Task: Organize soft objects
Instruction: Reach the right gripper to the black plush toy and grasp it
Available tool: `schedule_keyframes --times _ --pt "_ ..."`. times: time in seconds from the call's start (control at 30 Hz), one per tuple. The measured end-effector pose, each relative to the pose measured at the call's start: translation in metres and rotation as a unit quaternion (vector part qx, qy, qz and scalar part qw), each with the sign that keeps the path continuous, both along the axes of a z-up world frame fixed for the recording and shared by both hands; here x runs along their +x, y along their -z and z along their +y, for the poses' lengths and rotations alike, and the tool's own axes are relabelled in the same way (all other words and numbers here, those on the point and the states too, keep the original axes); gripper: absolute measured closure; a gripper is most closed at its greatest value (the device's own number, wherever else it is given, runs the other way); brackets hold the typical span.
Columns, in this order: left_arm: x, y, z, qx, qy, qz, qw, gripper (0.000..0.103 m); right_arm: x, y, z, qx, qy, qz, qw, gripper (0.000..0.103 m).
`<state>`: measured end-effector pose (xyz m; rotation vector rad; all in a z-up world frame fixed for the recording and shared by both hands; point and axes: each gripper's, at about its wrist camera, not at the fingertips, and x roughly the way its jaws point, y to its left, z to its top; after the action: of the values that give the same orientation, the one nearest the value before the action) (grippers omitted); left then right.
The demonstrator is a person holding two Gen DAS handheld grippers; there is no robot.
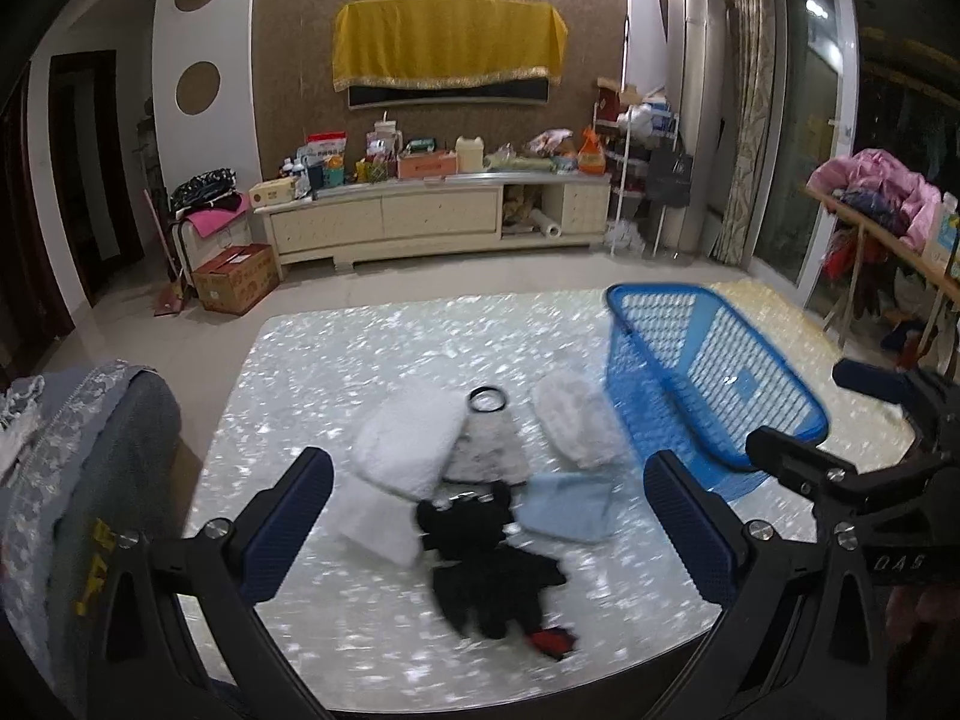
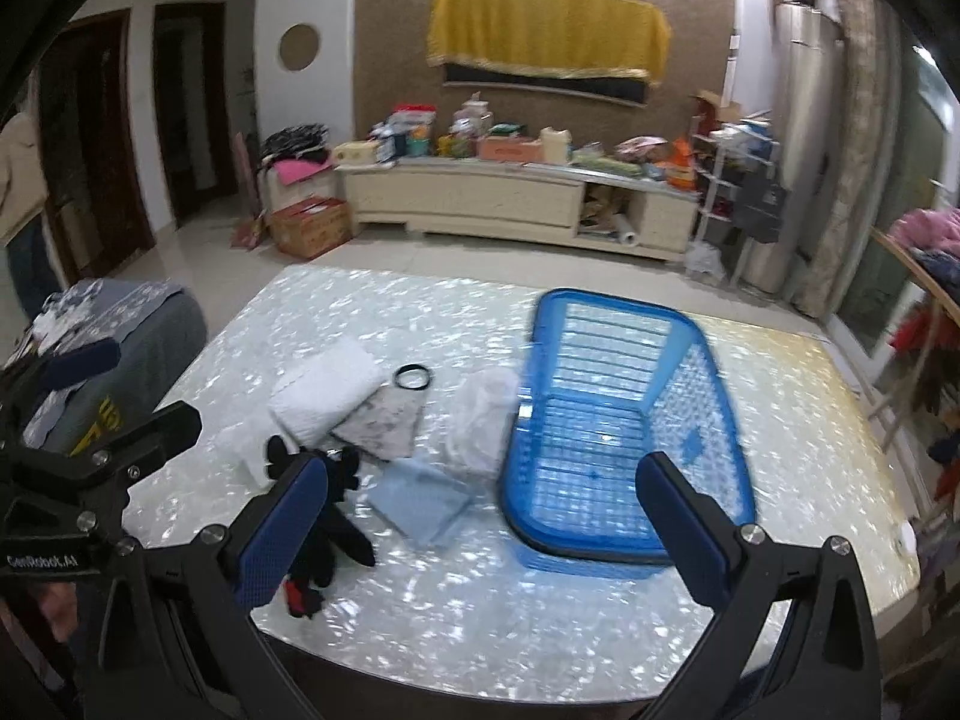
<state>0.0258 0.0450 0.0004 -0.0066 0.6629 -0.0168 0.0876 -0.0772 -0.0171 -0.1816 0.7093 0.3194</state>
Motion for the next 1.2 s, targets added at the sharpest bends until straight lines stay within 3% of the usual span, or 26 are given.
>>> schedule_keyframes --times 0.17,0.4,0.7,0.8,1.2 --pt "0.009 0.014 0.034 0.004 -0.011 0.046 0.9989 0.0 0.016 0.016 0.032 -0.011 -0.045 0.04 0.998 0.0" --pt "0.02 0.046 0.07 0.001 -0.019 0.107 0.994 0.0 0.044 0.06 0.08 -0.028 -0.098 0.145 0.984 0.0" --pt "0.041 0.095 0.088 -0.005 -0.009 0.162 0.9868 0.0 0.064 0.114 0.12 -0.035 -0.121 0.247 0.961 0.019" --pt "0.047 0.111 0.095 -0.011 -0.011 0.18 0.9835 0.0 0.071 0.133 0.127 -0.039 -0.119 0.277 0.953 0.02" --pt "0.054 0.152 0.11 -0.022 -0.017 0.221 0.9748 0.0 0.082 0.161 0.137 -0.047 -0.12 0.324 0.937 0.031"
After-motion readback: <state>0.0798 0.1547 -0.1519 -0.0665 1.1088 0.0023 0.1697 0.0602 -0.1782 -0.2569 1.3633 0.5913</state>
